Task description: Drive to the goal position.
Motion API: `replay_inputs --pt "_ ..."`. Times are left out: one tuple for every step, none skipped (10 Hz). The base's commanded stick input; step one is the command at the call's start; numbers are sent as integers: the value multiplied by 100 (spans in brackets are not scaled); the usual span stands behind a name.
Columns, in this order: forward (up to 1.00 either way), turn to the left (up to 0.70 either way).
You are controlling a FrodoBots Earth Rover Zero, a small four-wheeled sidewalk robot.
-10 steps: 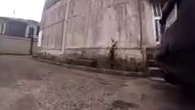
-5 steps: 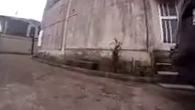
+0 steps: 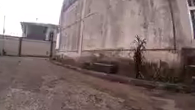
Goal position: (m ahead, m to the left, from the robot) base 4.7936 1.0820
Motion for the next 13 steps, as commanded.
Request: replay_inputs --pt "28 0" --pt "0 0" --pt "0 0" --pt "34 14" --pt "85 31" --pt "85 7" --pt "85 0" --pt "85 0" --pt "85 0" --pt "85 0" --pt "85 0" --pt "85 0" --pt "85 -23"
